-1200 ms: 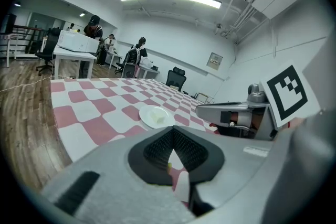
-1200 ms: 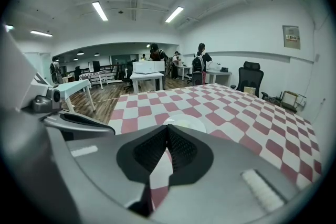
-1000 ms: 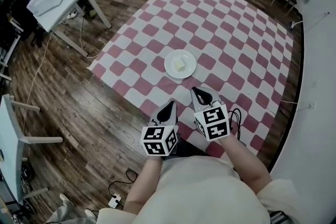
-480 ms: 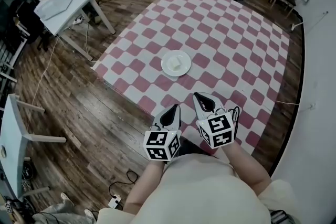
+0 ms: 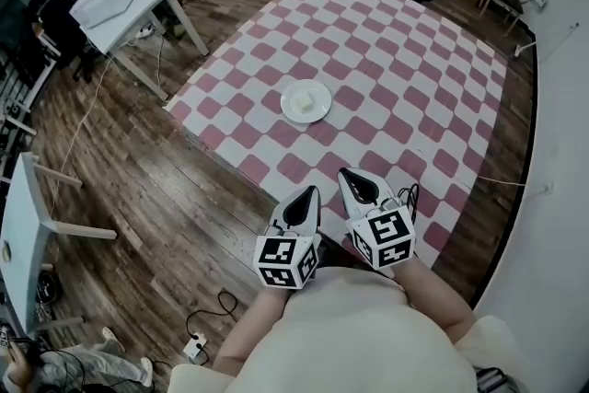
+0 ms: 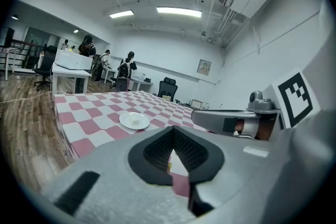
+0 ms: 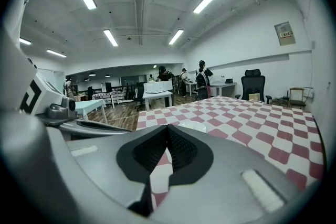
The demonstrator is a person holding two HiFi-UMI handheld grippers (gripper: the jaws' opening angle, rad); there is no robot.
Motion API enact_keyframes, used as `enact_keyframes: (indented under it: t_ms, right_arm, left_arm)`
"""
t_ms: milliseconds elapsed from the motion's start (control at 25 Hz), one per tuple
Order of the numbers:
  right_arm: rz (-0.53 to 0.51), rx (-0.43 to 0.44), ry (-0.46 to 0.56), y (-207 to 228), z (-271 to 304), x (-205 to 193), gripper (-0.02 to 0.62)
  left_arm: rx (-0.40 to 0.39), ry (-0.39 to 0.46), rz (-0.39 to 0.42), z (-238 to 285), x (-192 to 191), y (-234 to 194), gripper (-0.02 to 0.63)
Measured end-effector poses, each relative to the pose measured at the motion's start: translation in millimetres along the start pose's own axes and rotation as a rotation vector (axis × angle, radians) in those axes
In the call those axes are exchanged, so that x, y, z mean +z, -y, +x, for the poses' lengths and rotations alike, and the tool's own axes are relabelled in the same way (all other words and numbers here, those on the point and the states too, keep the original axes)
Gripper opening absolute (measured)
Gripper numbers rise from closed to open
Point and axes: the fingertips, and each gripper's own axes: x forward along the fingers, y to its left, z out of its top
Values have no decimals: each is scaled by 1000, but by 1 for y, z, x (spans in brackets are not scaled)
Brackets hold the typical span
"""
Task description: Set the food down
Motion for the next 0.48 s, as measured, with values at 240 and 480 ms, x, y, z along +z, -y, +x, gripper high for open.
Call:
enact_keyframes:
  t_ms: [240,480]
  right_arm:
    - [11,24,30,-3,-27,0,6]
    - [19,45,32,-7,-42,-5,5]
  left_arm:
    - [4,9,18,-9,-4,17,6]
    - [14,16,33,-16,-8,28,6]
